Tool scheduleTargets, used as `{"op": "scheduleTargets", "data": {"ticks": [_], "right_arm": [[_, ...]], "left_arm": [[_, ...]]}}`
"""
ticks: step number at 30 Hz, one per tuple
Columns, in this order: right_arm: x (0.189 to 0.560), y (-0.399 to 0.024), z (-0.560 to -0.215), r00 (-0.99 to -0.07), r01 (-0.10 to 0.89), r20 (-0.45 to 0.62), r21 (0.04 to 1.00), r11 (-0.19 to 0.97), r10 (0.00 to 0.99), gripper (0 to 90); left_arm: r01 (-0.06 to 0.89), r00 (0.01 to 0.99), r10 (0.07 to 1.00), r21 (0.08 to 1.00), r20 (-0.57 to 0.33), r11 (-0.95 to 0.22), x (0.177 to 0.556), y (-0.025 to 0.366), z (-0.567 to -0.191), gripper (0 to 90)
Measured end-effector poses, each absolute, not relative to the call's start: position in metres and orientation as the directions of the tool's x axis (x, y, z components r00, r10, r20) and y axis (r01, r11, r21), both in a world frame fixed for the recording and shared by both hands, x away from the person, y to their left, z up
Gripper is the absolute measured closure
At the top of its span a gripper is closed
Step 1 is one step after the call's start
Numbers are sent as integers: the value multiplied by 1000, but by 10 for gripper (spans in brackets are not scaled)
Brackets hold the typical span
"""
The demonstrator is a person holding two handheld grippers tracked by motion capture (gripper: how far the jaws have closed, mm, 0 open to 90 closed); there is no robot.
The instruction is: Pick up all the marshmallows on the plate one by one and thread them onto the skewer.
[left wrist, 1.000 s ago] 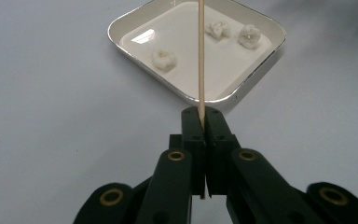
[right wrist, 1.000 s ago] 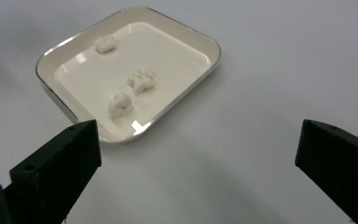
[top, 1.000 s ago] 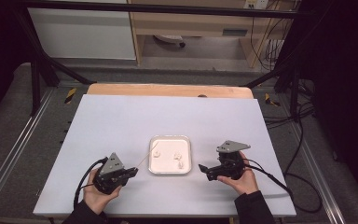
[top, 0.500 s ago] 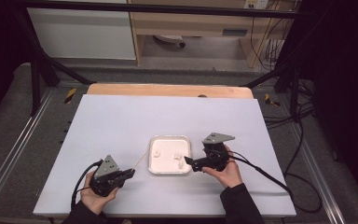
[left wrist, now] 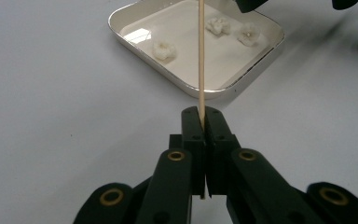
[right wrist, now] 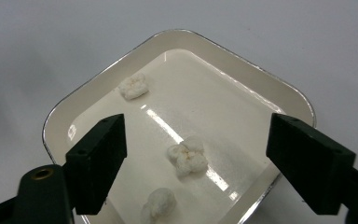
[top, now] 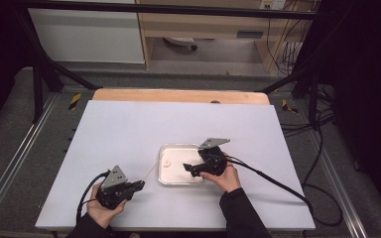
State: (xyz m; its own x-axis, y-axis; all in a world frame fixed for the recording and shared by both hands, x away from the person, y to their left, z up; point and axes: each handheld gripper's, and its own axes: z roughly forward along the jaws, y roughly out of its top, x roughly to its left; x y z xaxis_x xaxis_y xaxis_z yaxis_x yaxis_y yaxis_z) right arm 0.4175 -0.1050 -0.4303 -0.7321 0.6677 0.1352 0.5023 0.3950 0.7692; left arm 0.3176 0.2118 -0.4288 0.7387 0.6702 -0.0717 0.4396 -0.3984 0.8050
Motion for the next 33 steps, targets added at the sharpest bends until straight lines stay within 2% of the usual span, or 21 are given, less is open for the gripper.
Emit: {"op": "scheduleTargets", "data": {"ticks": [15, 23, 33], "right_arm": [[424, -101, -446, -762, 499, 126, 738, 453, 635, 544], [424, -99, -450, -768, 504, 135, 730, 461, 626, 638], [421, -98, -452, -759, 504, 133, 739, 446, 638, 704]], "left_arm": [[448, 736, 671, 806, -87, -387, 319, 211, -431, 884], [447, 735, 672, 807, -86, -386, 319, 210, -431, 884], [446, 736, 671, 809, -89, -382, 318, 209, -432, 884]]}}
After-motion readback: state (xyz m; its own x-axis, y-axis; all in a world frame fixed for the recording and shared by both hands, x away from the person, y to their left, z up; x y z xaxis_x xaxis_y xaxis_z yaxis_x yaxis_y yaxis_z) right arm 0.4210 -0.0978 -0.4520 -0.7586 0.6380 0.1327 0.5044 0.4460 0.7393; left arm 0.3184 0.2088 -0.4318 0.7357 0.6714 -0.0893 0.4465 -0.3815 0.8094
